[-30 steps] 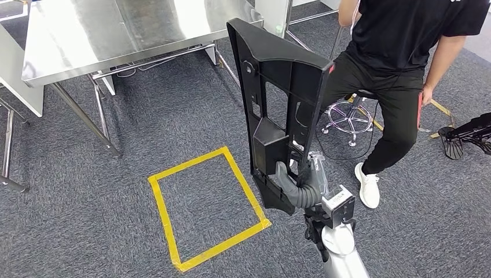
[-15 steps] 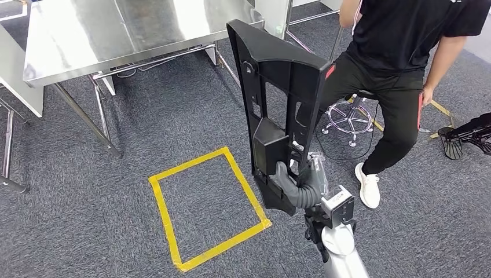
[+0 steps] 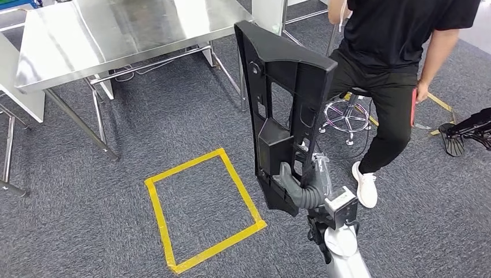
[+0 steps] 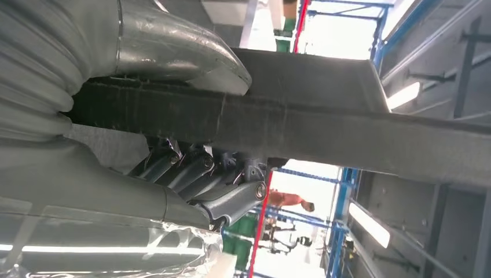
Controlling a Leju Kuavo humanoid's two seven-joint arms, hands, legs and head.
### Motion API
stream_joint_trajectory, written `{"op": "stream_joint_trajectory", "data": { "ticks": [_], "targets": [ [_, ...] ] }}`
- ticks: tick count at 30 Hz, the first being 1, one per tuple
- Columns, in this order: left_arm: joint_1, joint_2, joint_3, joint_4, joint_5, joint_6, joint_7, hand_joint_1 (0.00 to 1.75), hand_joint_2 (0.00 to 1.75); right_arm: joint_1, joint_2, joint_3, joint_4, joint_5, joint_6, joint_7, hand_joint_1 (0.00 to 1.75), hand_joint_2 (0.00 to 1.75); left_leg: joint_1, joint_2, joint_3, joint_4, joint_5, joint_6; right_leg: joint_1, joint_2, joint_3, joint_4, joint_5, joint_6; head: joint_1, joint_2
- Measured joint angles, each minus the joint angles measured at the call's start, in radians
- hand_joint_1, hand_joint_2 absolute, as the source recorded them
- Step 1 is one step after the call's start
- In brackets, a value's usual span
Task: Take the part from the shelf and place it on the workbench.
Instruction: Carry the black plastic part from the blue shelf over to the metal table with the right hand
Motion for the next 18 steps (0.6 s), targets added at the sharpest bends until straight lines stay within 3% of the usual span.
{"op": "stream_joint_trajectory", "data": {
  "ticks": [2,4,5,6,7,9,11,13,15,16,18],
  "targets": [
    [-0.001,0.0,0.0,0.0,-0.003,0.0,0.0,0.0,1.75,0.001,0.0,-0.001,0.0,-0.003,-0.002,-0.002,1.75,1.75,-0.002,0.021,-0.041,0.089,-0.052,0.002,0.006,-0.003,0.0,-0.001,0.001,-0.01,-0.002,0.0],
    [-0.002,0.001,0.0,0.0,-0.01,0.0,0.001,0.0,1.75,0.006,-0.001,-0.002,0.0,-0.006,-0.005,-0.004,1.75,1.75,-0.007,0.027,-0.109,0.224,-0.112,0.008,0.017,-0.009,-0.001,-0.001,-0.001,-0.016,-0.003,0.0],
    [-0.001,0.001,0.0,0.0,-0.012,0.0,0.003,0.0,1.75,0.008,-0.002,-0.002,0.0,-0.006,-0.006,-0.004,1.75,1.75,-0.011,0.027,-0.133,0.269,-0.123,0.013,0.023,-0.011,-0.002,0.0,-0.002,-0.02,-0.004,0.0],
    [-0.001,0.001,0.0,0.0,-0.014,0.0,0.005,0.0,1.75,0.009,-0.002,-0.002,0.0,-0.007,-0.007,-0.004,1.75,1.75,-0.016,0.027,-0.14,0.278,-0.115,0.022,0.029,-0.012,-0.001,0.0,-0.003,-0.022,-0.004,0.0],
    [-0.001,0.001,0.0,0.0,-0.015,0.0,0.007,0.0,1.75,0.01,-0.003,-0.002,-0.001,-0.008,-0.008,-0.004,1.75,1.75,-0.022,0.027,-0.125,0.247,-0.09,0.035,0.035,-0.013,0.0,0.0,-0.003,-0.024,-0.004,0.0],
    [-0.002,0.003,0.0,0.0,-0.021,0.0,0.008,0.0,1.75,0.009,-0.003,-0.002,-0.004,-0.01,-0.01,-0.003,1.75,1.75,-0.042,0.03,-0.063,0.123,-0.03,0.071,0.044,-0.013,0.004,-0.001,-0.005,-0.028,-0.003,0.0],
    [-0.005,0.006,0.0,-0.001,-0.029,0.0,0.008,0.0,1.75,0.009,-0.003,-0.003,-0.009,-0.012,-0.013,-0.002,1.75,1.75,-0.059,0.039,-0.02,0.037,-0.005,0.096,0.047,-0.016,0.006,-0.003,-0.006,-0.029,-0.002,0.0],
    [-0.005,0.008,0.0,-0.001,-0.033,0.0,0.008,0.0,1.75,0.011,-0.004,-0.004,-0.014,-0.012,-0.017,0.0,1.75,1.75,-0.068,0.044,-0.013,0.018,-0.006,0.099,0.044,-0.02,0.006,-0.007,-0.006,-0.025,-0.002,0.0],
    [-0.005,0.01,0.0,-0.002,-0.034,0.0,0.008,0.0,1.75,0.014,-0.005,-0.005,-0.023,-0.012,-0.021,0.001,1.75,1.75,-0.063,0.041,0.002,-0.007,0.005,0.093,0.046,-0.022,0.002,0.0,-0.012,-0.02,-0.003,0.0],
    [-0.005,0.01,0.0,-0.002,-0.034,0.0,0.008,0.0,1.75,0.015,-0.006,-0.006,-0.027,-0.012,-0.021,0.001,1.75,1.75,-0.059,0.04,0.011,-0.02,0.011,0.091,0.047,-0.021,-0.009,0.024,-0.023,-0.019,-0.003,0.0],
    [-0.006,0.009,0.0,-0.002,-0.032,0.0,0.009,0.0,1.75,0.019,-0.01,-0.008,-0.03,-0.014,-0.023,-0.002,1.75,1.75,-0.056,0.037,0.021,-0.033,0.015,0.088,0.046,-0.017,-0.063,0.127,-0.064,-0.021,-0.002,0.0]
  ]
}}
